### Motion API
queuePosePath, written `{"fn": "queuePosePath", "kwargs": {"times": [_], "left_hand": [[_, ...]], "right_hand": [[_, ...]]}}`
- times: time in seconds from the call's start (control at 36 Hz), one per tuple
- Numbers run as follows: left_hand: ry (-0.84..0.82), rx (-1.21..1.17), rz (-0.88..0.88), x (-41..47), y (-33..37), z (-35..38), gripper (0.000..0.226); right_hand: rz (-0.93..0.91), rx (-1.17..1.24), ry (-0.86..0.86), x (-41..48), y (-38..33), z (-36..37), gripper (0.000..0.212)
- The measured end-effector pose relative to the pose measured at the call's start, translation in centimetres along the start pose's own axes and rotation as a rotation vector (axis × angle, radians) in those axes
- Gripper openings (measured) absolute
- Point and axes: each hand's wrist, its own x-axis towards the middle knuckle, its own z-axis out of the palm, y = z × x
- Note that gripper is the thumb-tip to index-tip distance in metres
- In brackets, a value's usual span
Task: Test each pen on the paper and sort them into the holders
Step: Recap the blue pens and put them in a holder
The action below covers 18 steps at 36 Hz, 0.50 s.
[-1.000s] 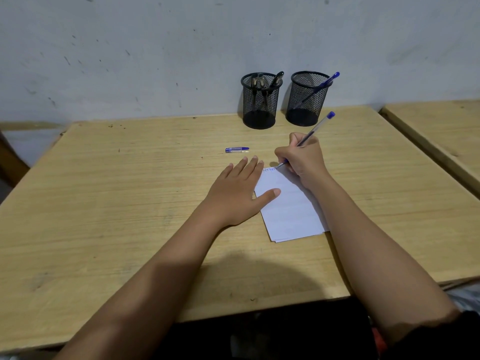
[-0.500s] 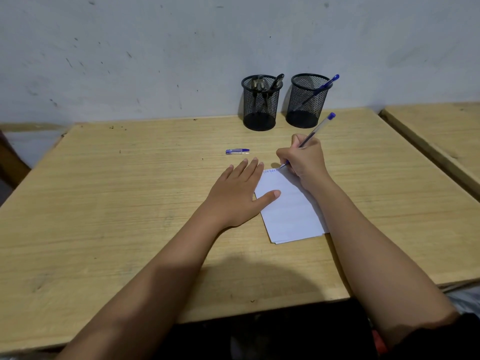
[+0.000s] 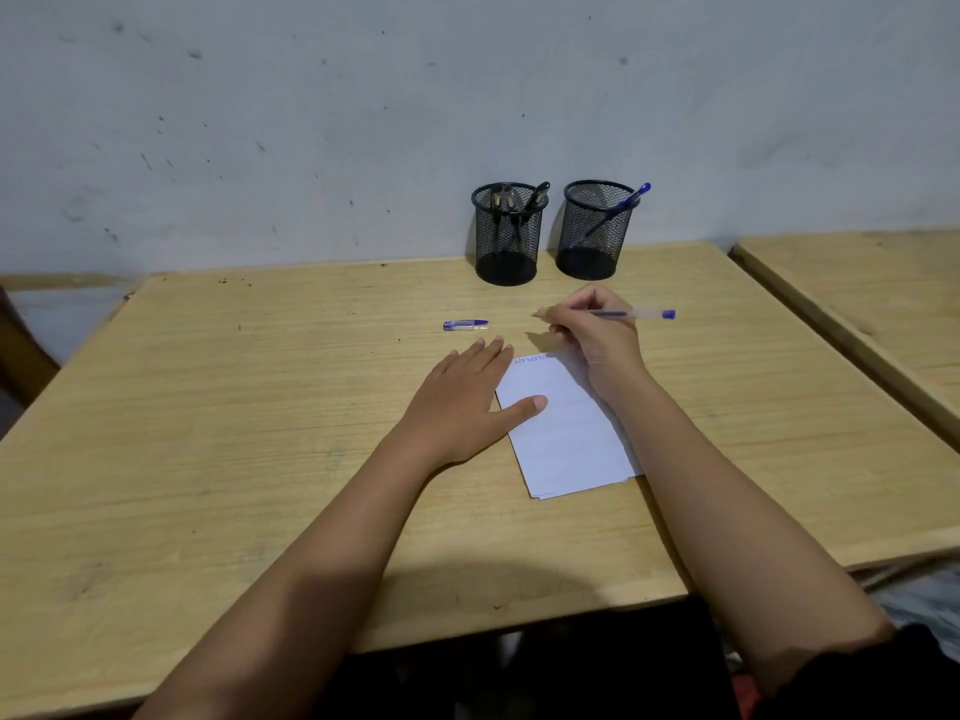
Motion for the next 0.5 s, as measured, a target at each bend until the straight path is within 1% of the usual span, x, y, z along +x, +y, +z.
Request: {"fn": "queuePosePath", "kwargs": {"times": [0.06, 0.08, 0.14, 0.17, 0.22, 0.28, 0.39, 0.5], "left_hand": [[0.050, -0.109, -0.009, 0.0, 0.1, -0.2, 0.076], [0.086, -0.201, -0.024, 0.0, 0.1, -0.4, 0.074], [0.178, -0.402, -0.059, 0.1, 0.1, -0.9, 0.067], [0.230, -0.452, -0.070, 0.3, -0.1, -1.2, 0.061], [0.312, -0.403, -0.084, 0.8, -0.7, -1.7, 0.049], [0.336, -0.314, -0.122, 1.5, -1.7, -2.1, 0.047], [0.284, -0.177, -0.207, 3.3, -3.1, -2.6, 0.048], [0.261, -0.119, -0.173, 4.7, -3.4, -2.6, 0.034]], "right_hand": [[0.019, 0.097, -0.015, -0.1, -0.4, 0.0, 0.022], [0.018, 0.138, -0.031, -0.1, -0.7, 0.0, 0.018], [0.014, 0.193, -0.060, 0.0, -1.1, 0.0, 0.011], [0.015, 0.204, -0.068, 0.1, -1.3, -0.1, 0.009], [0.016, 0.198, -0.086, 0.3, -2.0, -0.2, 0.009], [0.003, 0.160, -0.119, 0.5, -2.8, -0.5, 0.010], [-0.013, 0.076, -0.158, 0.5, -4.2, -0.7, 0.011], [-0.013, 0.013, -0.176, 0.3, -4.7, -0.6, 0.011]]}}
